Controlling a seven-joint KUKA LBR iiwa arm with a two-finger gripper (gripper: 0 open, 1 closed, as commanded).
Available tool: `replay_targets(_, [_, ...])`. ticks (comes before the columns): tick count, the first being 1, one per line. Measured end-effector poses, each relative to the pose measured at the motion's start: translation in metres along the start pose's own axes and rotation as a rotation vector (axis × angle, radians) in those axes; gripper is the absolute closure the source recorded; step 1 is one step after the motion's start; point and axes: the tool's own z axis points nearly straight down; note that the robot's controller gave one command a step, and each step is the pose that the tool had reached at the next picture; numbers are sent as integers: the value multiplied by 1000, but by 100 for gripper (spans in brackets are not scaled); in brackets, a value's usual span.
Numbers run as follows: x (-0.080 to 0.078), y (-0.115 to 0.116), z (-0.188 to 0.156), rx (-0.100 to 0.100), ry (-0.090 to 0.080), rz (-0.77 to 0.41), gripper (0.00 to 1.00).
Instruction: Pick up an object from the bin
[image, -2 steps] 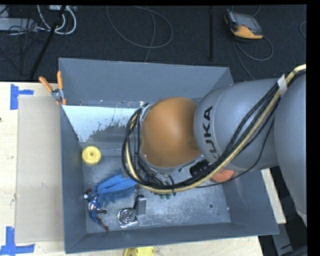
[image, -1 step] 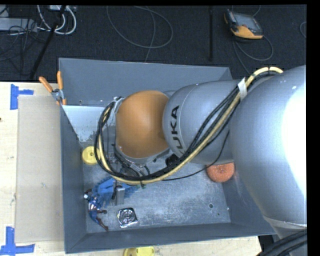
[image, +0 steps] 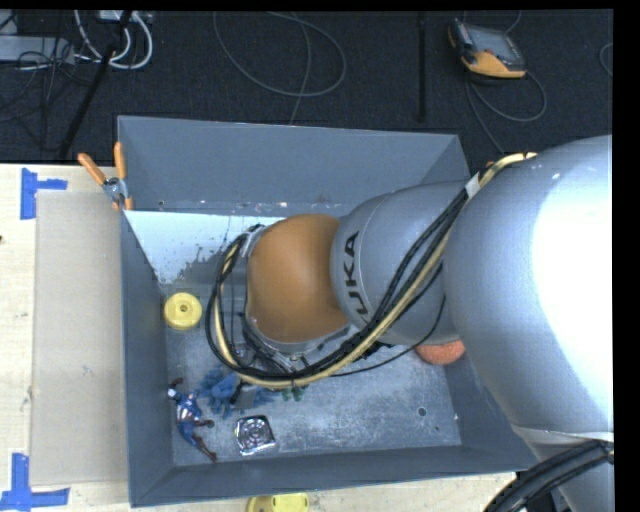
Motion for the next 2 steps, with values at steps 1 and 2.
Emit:
replay_targets(1, [0,0,0,0,0,1,100])
replay_targets(2, [-23,-3,-137,1,-1,-18,100])
